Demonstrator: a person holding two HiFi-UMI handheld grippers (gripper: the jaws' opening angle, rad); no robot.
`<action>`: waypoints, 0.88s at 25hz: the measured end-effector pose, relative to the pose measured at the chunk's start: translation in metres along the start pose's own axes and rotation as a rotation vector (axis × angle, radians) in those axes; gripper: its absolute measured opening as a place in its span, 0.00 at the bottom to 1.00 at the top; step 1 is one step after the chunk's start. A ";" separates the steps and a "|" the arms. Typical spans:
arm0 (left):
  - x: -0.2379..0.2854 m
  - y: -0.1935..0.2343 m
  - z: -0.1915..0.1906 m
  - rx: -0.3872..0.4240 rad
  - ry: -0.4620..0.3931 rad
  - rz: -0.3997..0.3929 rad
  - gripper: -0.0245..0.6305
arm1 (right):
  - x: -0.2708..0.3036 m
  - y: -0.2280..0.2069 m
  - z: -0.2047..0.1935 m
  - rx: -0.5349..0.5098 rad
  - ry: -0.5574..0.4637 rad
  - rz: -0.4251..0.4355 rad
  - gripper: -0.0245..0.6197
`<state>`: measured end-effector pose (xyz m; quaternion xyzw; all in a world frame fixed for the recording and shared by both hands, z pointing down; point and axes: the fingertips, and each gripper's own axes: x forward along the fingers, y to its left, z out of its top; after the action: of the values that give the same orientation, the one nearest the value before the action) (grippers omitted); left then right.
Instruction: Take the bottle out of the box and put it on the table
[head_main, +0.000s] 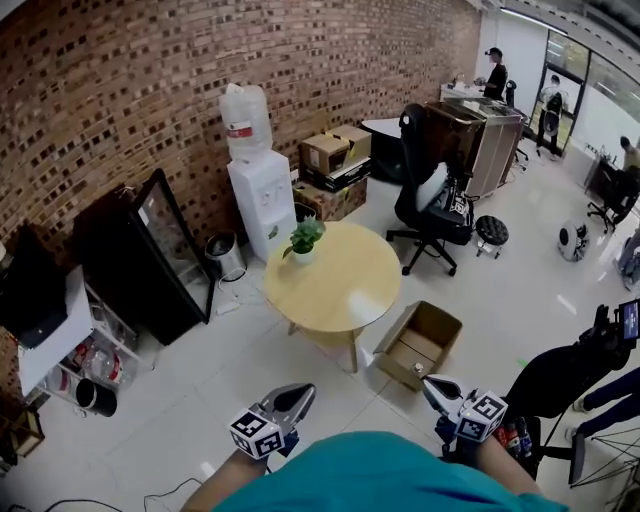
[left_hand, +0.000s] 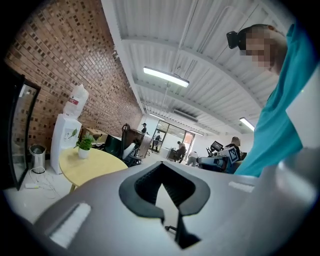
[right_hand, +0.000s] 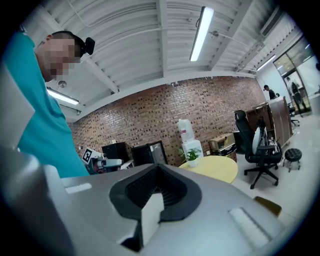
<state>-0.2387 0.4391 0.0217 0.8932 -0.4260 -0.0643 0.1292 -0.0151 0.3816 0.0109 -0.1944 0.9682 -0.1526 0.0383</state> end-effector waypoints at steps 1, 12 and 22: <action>0.004 0.019 -0.004 -0.001 0.003 -0.015 0.04 | 0.015 -0.009 -0.005 -0.006 0.002 -0.005 0.04; 0.138 0.127 -0.045 -0.014 0.047 -0.098 0.04 | 0.071 -0.158 -0.032 0.005 -0.013 -0.043 0.04; 0.327 0.122 -0.056 -0.005 0.103 -0.043 0.04 | 0.036 -0.338 0.004 0.011 -0.049 0.039 0.04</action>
<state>-0.1115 0.1211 0.1089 0.9039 -0.3993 -0.0222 0.1519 0.0758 0.0694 0.1112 -0.1791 0.9697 -0.1524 0.0660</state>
